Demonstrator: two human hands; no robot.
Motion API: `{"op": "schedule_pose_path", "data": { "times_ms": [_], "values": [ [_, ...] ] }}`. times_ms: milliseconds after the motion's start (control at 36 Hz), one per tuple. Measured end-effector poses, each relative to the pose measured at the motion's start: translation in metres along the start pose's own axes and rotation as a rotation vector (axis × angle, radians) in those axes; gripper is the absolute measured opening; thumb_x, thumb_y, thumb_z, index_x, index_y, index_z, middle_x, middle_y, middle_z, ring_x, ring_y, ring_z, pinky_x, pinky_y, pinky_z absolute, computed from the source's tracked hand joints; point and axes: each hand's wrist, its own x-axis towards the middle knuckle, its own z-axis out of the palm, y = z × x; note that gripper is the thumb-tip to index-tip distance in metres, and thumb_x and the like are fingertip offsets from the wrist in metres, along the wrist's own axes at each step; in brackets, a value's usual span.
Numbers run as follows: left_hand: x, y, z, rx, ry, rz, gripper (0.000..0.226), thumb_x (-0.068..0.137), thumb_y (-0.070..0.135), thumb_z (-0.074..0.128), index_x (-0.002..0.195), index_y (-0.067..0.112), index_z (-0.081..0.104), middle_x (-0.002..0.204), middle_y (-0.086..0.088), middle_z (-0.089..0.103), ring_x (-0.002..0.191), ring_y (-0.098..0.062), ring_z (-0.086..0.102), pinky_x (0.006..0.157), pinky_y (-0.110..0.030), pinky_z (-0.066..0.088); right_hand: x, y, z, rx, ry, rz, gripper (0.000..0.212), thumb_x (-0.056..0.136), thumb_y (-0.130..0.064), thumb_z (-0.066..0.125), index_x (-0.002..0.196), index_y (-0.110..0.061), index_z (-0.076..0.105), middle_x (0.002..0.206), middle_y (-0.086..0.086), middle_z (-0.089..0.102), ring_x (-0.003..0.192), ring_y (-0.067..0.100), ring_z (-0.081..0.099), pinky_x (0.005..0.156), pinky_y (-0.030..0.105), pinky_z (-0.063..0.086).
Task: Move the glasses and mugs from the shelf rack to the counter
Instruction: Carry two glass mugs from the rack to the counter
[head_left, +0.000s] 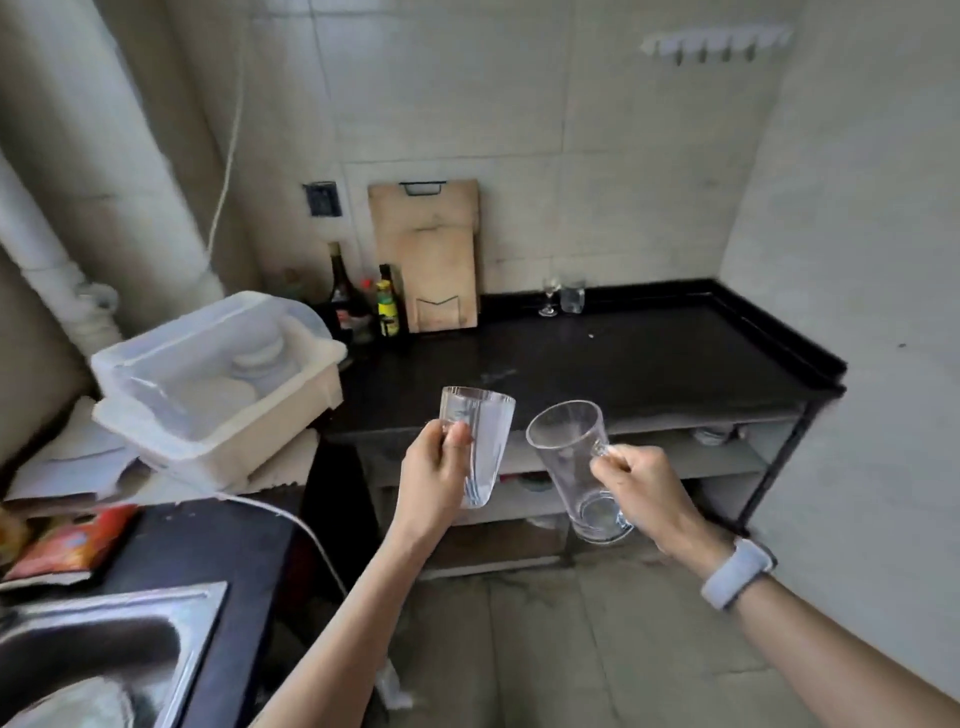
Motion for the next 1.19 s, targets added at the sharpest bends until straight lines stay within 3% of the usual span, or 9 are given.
{"op": "schedule_pose_path", "data": {
  "times_ms": [167, 278, 417, 528, 667, 833, 1028, 1194],
  "values": [
    [0.104, -0.028, 0.058, -0.046, -0.109, -0.03, 0.029, 0.094, 0.018, 0.044, 0.065, 0.016, 0.048, 0.062, 0.004, 0.047, 0.06, -0.011, 0.042, 0.061, -0.032, 0.036, 0.106, 0.042, -0.003, -0.084, 0.12, 0.058, 0.036, 0.077, -0.01, 0.058, 0.047, -0.015, 0.039, 0.044, -0.005, 0.033, 0.044, 0.004, 0.029, 0.043, 0.022, 0.022],
    [0.178, -0.047, 0.089, -0.043, -0.18, -0.032, 0.028, 0.095, 0.021, 0.043, 0.07, 0.012, 0.051, 0.064, 0.003, 0.048, 0.06, -0.011, 0.043, 0.061, -0.032, 0.037, 0.18, 0.057, 0.004, -0.011, 0.164, 0.151, 0.04, 0.077, -0.014, 0.057, 0.042, -0.018, 0.037, 0.034, -0.008, 0.034, 0.038, 0.005, 0.029, 0.042, 0.025, 0.022],
    [0.252, -0.073, 0.139, -0.02, -0.226, -0.133, 0.026, 0.095, 0.028, 0.043, 0.083, 0.011, 0.059, 0.079, -0.004, 0.061, 0.071, -0.016, 0.054, 0.067, -0.034, 0.043, 0.246, 0.081, -0.005, 0.122, 0.207, 0.288, 0.038, 0.079, -0.018, 0.054, 0.044, -0.02, 0.039, 0.038, -0.011, 0.033, 0.037, 0.007, 0.029, 0.038, 0.021, 0.024],
    [0.29, -0.098, 0.182, 0.019, -0.235, -0.183, 0.025, 0.095, 0.025, 0.043, 0.082, 0.011, 0.058, 0.074, -0.002, 0.056, 0.062, -0.008, 0.049, 0.055, -0.024, 0.038, 0.284, 0.11, -0.02, 0.071, 0.23, 0.351, 0.037, 0.078, -0.018, 0.054, 0.042, -0.02, 0.044, 0.033, -0.01, 0.037, 0.033, 0.004, 0.031, 0.04, 0.021, 0.027],
    [0.331, -0.12, 0.243, 0.019, -0.307, -0.256, 0.024, 0.096, 0.027, 0.042, 0.086, 0.013, 0.058, 0.083, -0.002, 0.06, 0.074, -0.013, 0.057, 0.067, -0.03, 0.045, 0.331, 0.155, -0.044, 0.062, 0.257, 0.421, 0.04, 0.078, -0.015, 0.054, 0.04, -0.018, 0.043, 0.032, -0.008, 0.037, 0.04, 0.011, 0.033, 0.047, 0.028, 0.025],
    [0.39, -0.136, 0.325, 0.001, -0.365, -0.262, 0.032, 0.095, 0.027, 0.043, 0.074, 0.006, 0.054, 0.07, -0.003, 0.054, 0.064, -0.017, 0.049, 0.06, -0.032, 0.039, 0.412, 0.215, -0.075, 0.129, 0.242, 0.455, 0.036, 0.079, -0.015, 0.054, 0.047, -0.019, 0.04, 0.038, -0.01, 0.035, 0.042, 0.01, 0.032, 0.047, 0.03, 0.024],
    [0.472, -0.151, 0.44, -0.017, -0.358, -0.36, 0.031, 0.094, 0.022, 0.046, 0.064, 0.014, 0.051, 0.061, 0.003, 0.049, 0.057, -0.01, 0.043, 0.055, -0.026, 0.037, 0.532, 0.287, -0.108, 0.12, 0.176, 0.486, 0.028, 0.081, -0.015, 0.054, 0.054, -0.014, 0.046, 0.044, -0.004, 0.04, 0.042, 0.007, 0.037, 0.045, 0.026, 0.031],
    [0.536, -0.178, 0.526, -0.028, -0.353, -0.411, 0.032, 0.095, 0.024, 0.045, 0.064, 0.02, 0.05, 0.061, 0.005, 0.05, 0.057, -0.007, 0.045, 0.057, -0.024, 0.037, 0.626, 0.347, -0.126, 0.044, 0.112, 0.46, 0.031, 0.084, -0.012, 0.053, 0.054, -0.01, 0.045, 0.05, 0.002, 0.042, 0.045, 0.005, 0.04, 0.041, 0.013, 0.028]
  ]
}}
